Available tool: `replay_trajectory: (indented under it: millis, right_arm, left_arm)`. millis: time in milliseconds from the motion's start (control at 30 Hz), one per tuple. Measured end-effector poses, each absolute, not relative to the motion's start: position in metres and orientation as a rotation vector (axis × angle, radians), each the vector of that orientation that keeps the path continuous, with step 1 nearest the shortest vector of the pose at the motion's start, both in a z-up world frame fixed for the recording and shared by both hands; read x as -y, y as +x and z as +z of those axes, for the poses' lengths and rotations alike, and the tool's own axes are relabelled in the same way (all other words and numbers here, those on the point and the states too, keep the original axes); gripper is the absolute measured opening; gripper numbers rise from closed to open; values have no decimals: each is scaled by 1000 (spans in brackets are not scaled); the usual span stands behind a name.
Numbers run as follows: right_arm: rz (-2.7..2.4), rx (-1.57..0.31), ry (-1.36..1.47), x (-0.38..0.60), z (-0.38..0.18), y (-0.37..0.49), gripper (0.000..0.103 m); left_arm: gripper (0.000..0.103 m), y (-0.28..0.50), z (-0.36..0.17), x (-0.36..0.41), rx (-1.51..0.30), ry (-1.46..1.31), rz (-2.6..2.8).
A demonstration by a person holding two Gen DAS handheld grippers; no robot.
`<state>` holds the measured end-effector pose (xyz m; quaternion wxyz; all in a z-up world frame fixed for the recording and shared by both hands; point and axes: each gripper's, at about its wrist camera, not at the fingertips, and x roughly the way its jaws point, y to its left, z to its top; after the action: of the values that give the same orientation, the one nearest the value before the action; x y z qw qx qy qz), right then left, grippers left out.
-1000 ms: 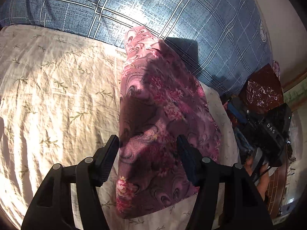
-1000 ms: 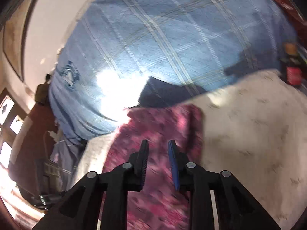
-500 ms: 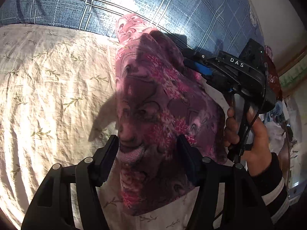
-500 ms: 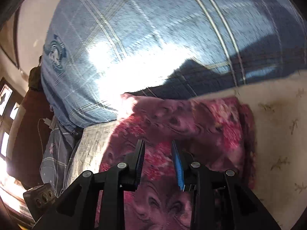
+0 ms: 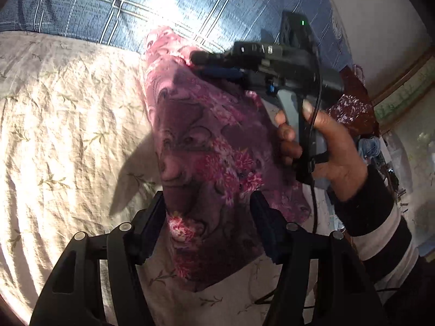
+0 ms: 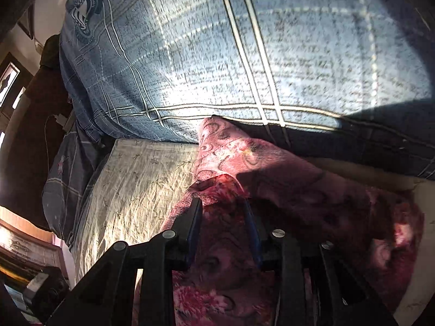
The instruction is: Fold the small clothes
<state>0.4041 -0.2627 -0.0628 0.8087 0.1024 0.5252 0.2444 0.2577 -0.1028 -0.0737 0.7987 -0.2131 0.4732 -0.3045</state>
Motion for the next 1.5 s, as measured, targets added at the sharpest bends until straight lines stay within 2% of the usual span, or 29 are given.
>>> replay_trajectory:
  millis: [33, 67, 133, 167, 200, 233, 267, 333, 500, 633, 733, 767, 833, 900, 933, 967, 1067, 1167, 1500]
  right_arm:
    - [469, -1131, 234, 272, -67, 407, 44]
    - [388, -1165, 247, 290, -76, 409, 43]
    - [363, -1182, 379, 319, -84, 407, 20]
    - [361, -1153, 430, 333, -76, 400, 20]
    - [359, -1114, 448, 345, -67, 392, 23]
    - [358, -1082, 451, 356, -59, 384, 32]
    - [340, -1055, 449, 369, -52, 373, 46]
    - [301, -1055, 459, 391, -50, 355, 57]
    - [330, -1070, 596, 435, -69, 310, 58]
    - [404, -1046, 704, 429, -93, 294, 60]
    - [604, -1055, 788, 406, -102, 297, 62]
    - [659, -1063, 771, 397, -102, 299, 66]
    - [669, -1048, 660, 383, -97, 300, 69]
    - [627, -1026, 633, 377, -98, 303, 65]
    - [597, -1014, 634, 375, -98, 305, 58]
    - [545, -1008, 609, 372, -99, 306, 39]
    - [505, -963, 567, 363, -94, 297, 29]
    - [470, -922, 520, 354, -80, 286, 25]
    - [475, -843, 490, 349, -28, 222, 24]
  left_arm:
    - [61, 257, -66, 98, -990, -470, -652]
    - [61, 263, -59, 86, -971, -475, -644]
    - [61, 265, -51, 79, -951, -472, -607]
    - [61, 269, -50, 77, -953, -472, -592]
    - [61, 272, -49, 73, -956, -477, -580]
    - [63, 277, -49, 71, -964, -484, -566]
    - [63, 286, -50, 72, -980, -485, -548]
    - [63, 305, -55, 75, -1029, -478, -519]
    - [63, 344, -70, 108, -1133, -503, -482]
    - [65, 364, -82, 134, -1192, -510, -470]
    - [77, 367, -96, 127, -1234, -593, -488]
    - [81, 368, -94, 129, -1232, -603, -490]
    - [82, 370, -96, 130, -1233, -608, -484]
    - [81, 375, -93, 135, -1226, -610, -461]
    - [77, 374, -92, 138, -1222, -590, -443]
    - [59, 372, -89, 143, -1220, -542, -413]
    - [36, 364, -81, 154, -1190, -449, -379]
    - [30, 352, -67, 159, -1146, -376, -368]
    - [29, 274, -19, 140, -1053, -302, -377]
